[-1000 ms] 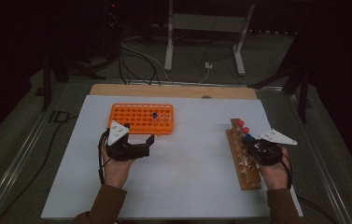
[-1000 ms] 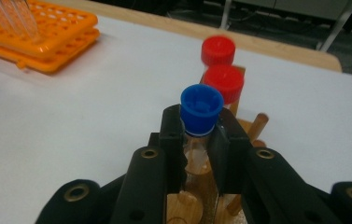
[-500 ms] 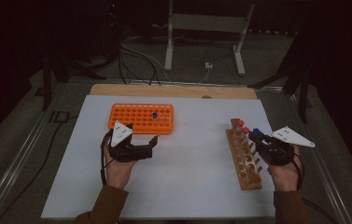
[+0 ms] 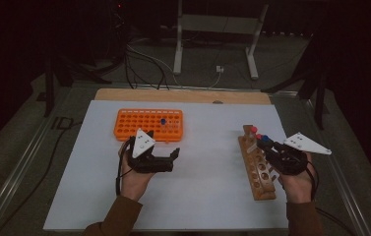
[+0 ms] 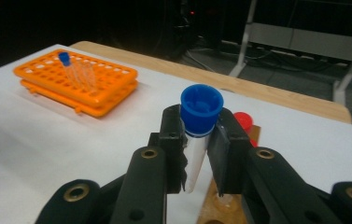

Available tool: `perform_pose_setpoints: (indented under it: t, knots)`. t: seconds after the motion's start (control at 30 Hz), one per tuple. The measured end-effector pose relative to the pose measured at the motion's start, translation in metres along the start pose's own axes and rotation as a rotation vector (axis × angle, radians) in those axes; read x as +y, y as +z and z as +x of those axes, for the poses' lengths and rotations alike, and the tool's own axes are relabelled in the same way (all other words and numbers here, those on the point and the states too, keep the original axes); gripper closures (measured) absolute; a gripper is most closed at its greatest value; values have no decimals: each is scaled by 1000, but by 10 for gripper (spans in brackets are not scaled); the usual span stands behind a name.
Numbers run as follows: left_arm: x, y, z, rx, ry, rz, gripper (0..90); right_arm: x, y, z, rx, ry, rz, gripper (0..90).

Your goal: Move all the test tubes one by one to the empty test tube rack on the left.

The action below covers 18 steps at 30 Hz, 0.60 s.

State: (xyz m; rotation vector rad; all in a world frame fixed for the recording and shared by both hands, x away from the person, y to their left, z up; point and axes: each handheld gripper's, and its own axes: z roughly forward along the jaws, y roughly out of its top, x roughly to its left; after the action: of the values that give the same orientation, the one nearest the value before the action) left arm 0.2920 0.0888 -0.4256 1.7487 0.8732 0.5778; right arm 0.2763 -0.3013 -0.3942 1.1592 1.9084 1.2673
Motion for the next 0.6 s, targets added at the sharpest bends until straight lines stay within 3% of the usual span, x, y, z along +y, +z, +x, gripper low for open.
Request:
perform_pose_setpoints:
  t: [0.43,0.6]
  knots:
    - [12,36,-47,-136,104,35,42,-1,14,26,95,-29,30,766]
    - [14,48,-61,-189,119,42,76,-2,19,34,129,-34,41,766]
